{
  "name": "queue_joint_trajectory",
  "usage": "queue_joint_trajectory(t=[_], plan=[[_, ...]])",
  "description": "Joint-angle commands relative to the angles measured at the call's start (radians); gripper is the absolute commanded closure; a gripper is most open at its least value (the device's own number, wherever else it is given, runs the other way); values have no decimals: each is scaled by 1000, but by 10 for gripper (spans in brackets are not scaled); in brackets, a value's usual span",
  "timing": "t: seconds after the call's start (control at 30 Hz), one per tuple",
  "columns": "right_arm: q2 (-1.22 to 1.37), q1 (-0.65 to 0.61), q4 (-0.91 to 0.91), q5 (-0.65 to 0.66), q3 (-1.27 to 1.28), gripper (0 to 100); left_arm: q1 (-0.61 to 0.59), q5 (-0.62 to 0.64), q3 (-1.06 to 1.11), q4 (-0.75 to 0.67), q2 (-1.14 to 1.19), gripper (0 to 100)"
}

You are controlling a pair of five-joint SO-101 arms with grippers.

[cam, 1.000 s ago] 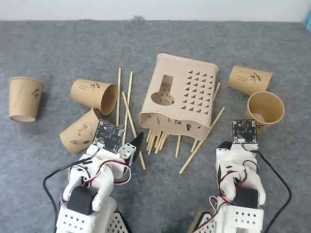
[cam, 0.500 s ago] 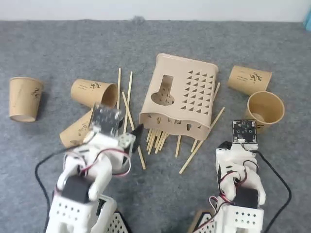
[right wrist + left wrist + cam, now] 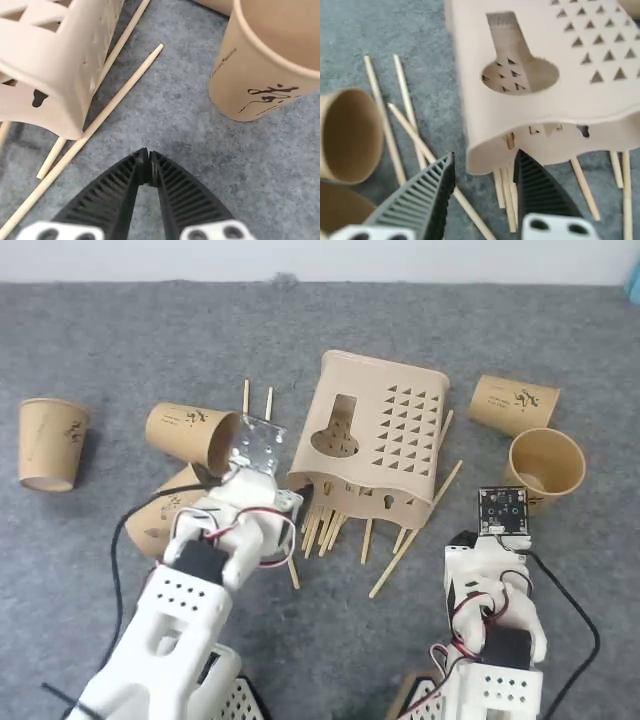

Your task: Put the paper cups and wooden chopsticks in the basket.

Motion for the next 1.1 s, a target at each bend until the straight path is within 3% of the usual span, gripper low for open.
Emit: queue_joint_trajectory(t=[0.0,0.23,0.43,0.53,0.6,0.87,0.97,1.07], plan=[[-19,16,-24,12,14,989,52,6,47,-166,32,812],[-19,16,-24,14,14,989,51,9,136,-577,158,815],[-19,16,-24,14,14,989,60,9,133,-746,330,817],[-19,16,-24,31,14,989,58,9,120,-795,373,892],[-19,16,-24,68,14,989,58,8,94,-784,374,994],[-19,16,-24,89,15,991,58,9,-36,-654,350,989],[-19,16,-24,89,15,991,58,66,-108,-526,288,989],[-19,16,-24,89,15,990,58,161,-223,-301,210,989]])
